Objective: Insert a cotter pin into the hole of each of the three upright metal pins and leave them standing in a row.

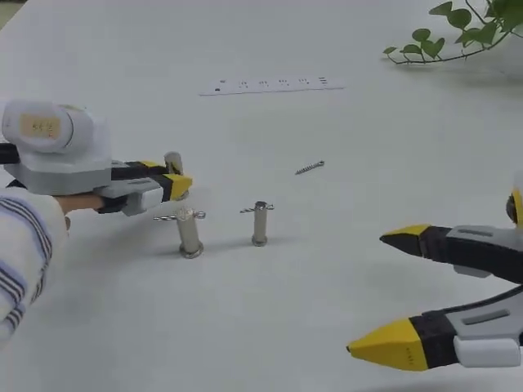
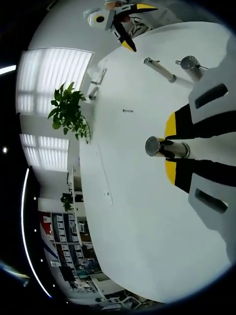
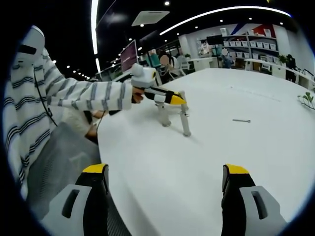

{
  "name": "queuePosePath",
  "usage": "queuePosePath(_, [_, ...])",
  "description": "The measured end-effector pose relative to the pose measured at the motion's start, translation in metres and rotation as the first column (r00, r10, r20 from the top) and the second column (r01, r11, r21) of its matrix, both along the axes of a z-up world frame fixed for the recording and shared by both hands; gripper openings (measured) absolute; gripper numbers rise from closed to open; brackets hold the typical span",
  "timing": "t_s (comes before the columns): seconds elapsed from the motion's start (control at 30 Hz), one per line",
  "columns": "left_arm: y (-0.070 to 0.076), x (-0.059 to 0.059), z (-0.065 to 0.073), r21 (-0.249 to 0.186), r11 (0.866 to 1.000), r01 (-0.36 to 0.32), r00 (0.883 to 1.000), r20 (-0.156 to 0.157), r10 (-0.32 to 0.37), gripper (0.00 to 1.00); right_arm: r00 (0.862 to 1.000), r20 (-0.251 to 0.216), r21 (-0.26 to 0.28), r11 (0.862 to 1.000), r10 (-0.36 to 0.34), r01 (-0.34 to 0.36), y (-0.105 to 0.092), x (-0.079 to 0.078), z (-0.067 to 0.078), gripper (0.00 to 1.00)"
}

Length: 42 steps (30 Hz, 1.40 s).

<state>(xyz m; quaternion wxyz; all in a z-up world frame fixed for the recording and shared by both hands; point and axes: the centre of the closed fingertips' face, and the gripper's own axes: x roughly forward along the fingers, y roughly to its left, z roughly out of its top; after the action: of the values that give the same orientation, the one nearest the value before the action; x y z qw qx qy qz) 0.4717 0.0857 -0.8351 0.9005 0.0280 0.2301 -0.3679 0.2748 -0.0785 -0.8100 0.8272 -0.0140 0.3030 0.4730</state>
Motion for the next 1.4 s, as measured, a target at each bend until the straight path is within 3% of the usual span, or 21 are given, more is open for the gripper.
queuePosePath(0.23, [0.001, -0.001, 0.0, -0.001, 1.0, 0.019, 1.0, -0.004, -0.019, 0.12, 1.0, -0.007, 0.006, 1.0, -0.011, 0.011, 0.0, -0.002, -0.001, 0.97])
queuePosePath(0.43, [0.001, 0.0, 0.001, 0.036, 0.999, 0.021, 0.999, 0.026, -0.022, 0.11, 1.0, -0.003, 0.009, 1.0, -0.011, 0.011, 0.0, -0.002, 0.001, 0.97])
queuePosePath(0.53, [0.002, 0.001, 0.002, 0.038, 0.999, 0.003, 1.0, 0.024, -0.004, 0.11, 1.0, -0.002, 0.011, 1.0, -0.012, 0.012, 0.0, -0.002, 0.001, 0.97])
queuePosePath(0.63, [0.004, 0.001, 0.002, 0.033, 0.999, -0.013, 1.0, 0.016, 0.013, 0.11, 1.0, -0.001, 0.011, 1.0, -0.013, 0.013, 0.0, -0.002, 0.001, 0.97])
queuePosePath(0.73, [0.007, 0.0, 0.004, 0.005, 0.999, -0.037, 0.999, -0.024, 0.037, 0.1, 1.0, -0.001, 0.013, 1.0, -0.014, 0.014, 0.0, -0.002, 0.002, 0.97])
queuePosePath(0.8, [0.011, 0.002, 0.01, 0.021, 0.999, -0.046, 0.999, 0.0, 0.046, 0.1, 1.0, -0.007, 0.015, 1.0, -0.011, 0.011, 0.0, -0.003, 0.003, 0.97])
queuePosePath(0.9, [0.017, 0.005, 0.024, 0.0, 0.998, -0.066, 0.998, 0.011, 0.066, 0.1, 1.0, -0.002, 0.013, 1.0, -0.006, 0.006, 0.0, -0.004, 0.004, 0.98])
queuePosePath(1.1, [0.03, 0.004, 0.051, 0.035, 0.998, -0.047, 0.997, 0.066, 0.045, 0.1, 1.0, -0.001, 0.018, 1.0, -0.011, 0.011, 0.0, -0.003, 0.005, 0.98])
queuePosePath(1.27, [0.036, -0.007, 0.078, 0.021, 1.0, -0.017, 0.995, 0.094, 0.015, 0.1, 1.0, -0.003, 0.02, 1.0, -0.007, 0.007, 0.001, -0.005, 0.004, 0.98])
queuePosePath(1.33, [0.037, -0.012, 0.086, -0.003, 1.0, -0.02, 0.997, 0.075, 0.02, 0.1, 1.0, -0.004, 0.018, 1.0, -0.004, 0.005, 0.002, -0.005, 0.003, 0.98])
queuePosePath(1.4, [0.039, -0.018, 0.094, 0.003, 1.0, -0.022, 0.996, 0.086, 0.021, 0.1, 1.0, -0.002, 0.019, 1.0, -0.005, 0.005, 0.002, -0.005, 0.003, 0.98])
